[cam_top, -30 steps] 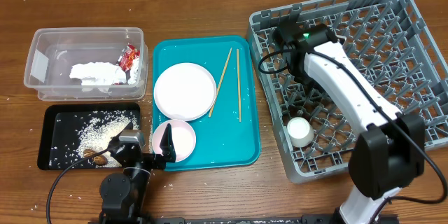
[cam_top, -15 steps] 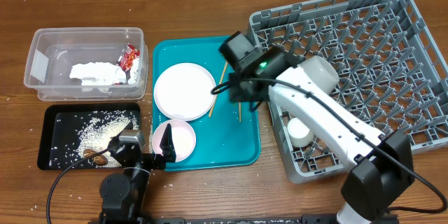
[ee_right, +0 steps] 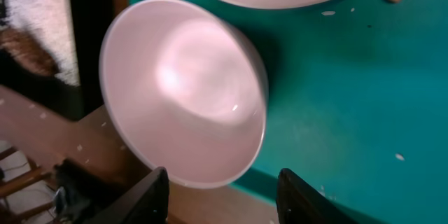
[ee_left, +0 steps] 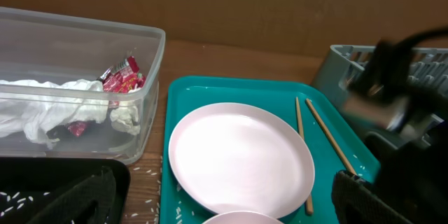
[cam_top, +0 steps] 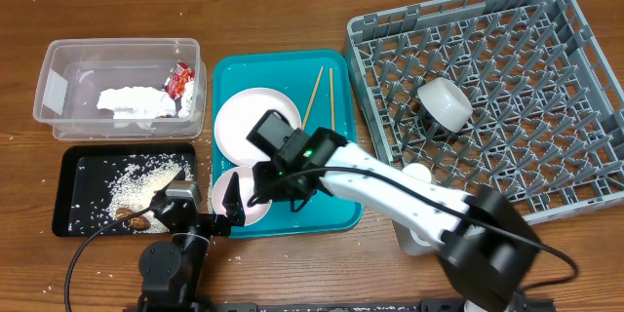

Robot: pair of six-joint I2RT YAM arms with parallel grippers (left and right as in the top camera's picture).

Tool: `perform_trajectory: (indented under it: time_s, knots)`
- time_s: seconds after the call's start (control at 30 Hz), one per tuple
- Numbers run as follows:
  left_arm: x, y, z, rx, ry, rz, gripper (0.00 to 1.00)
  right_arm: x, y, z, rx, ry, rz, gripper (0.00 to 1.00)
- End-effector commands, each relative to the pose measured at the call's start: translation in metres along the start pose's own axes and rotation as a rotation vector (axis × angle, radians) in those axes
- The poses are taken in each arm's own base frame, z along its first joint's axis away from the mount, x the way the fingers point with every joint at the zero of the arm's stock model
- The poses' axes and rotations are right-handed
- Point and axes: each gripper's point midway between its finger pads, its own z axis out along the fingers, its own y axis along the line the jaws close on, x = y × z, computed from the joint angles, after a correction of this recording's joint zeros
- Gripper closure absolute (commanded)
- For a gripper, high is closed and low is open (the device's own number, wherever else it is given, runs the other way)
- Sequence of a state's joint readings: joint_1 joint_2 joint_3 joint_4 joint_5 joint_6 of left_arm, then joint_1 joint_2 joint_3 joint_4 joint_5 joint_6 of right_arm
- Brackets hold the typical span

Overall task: Sort waste into correct bins and load items into the dishwasher
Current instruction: 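Grasp the small pink plate on the teal tray with the right gripper, then carry the pink plate into the grey dish rack and set it down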

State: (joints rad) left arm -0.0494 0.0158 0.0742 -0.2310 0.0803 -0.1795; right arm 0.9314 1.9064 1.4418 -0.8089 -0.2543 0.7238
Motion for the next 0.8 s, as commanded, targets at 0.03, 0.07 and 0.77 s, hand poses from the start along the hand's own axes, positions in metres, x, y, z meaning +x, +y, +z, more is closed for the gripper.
perform_trajectory:
  time_s: [0.03, 0.07, 0.77]
  knots:
    - [-0.001, 0.0, 0.0, 0.006, -0.008, 0.015, 0.0, 0.003, -0.025, 0.039, 0.075, 0.049, 0.123, 0.52]
    - [-0.001, 0.0, 0.0, 0.006, -0.008, 0.015, 0.0, 0.005, -0.027, 0.044, 0.077, 0.061, 0.125, 0.54]
    - [-0.001, 0.0, 0.0, 0.006, -0.008, 0.015, 0.0, -0.1, -0.137, -0.198, 0.614, -0.681, 0.201, 0.96]
